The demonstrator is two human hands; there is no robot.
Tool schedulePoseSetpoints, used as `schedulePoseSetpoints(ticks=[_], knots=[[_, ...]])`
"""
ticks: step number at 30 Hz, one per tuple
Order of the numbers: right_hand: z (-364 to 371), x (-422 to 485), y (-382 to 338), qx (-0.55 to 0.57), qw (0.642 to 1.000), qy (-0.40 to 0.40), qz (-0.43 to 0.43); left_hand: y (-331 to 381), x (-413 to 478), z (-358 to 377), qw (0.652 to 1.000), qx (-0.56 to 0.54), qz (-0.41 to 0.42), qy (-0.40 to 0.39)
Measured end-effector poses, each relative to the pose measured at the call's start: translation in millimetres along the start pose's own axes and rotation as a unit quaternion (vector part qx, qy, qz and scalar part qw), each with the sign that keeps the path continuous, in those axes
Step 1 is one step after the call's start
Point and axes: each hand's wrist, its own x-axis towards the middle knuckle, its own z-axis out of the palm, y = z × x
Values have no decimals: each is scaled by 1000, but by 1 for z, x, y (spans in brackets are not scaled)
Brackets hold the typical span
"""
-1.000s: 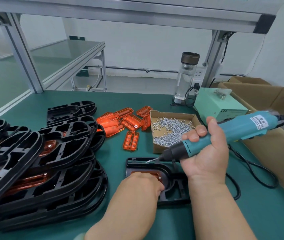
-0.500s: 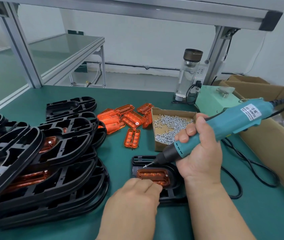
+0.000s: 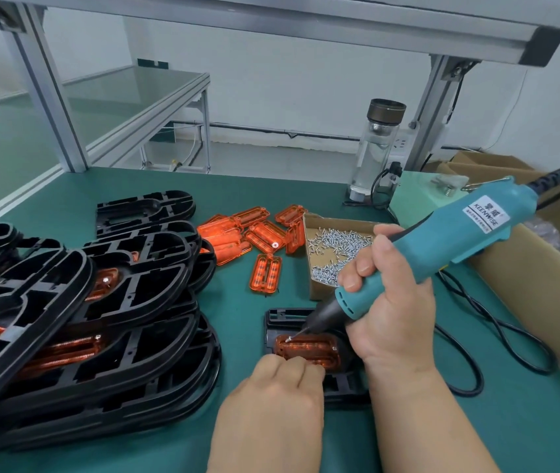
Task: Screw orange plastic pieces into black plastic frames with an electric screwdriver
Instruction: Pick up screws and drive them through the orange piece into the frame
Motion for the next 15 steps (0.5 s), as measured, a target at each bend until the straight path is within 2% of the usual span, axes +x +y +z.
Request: schedulePoseSetpoints(ticks=[4, 15], knots=[[4, -2, 0, -3, 1000, -16, 5, 1, 1, 0, 1000, 13, 6, 27], [10, -4, -1, -9, 999, -36, 9, 1, 2, -2, 999, 20, 14, 22]])
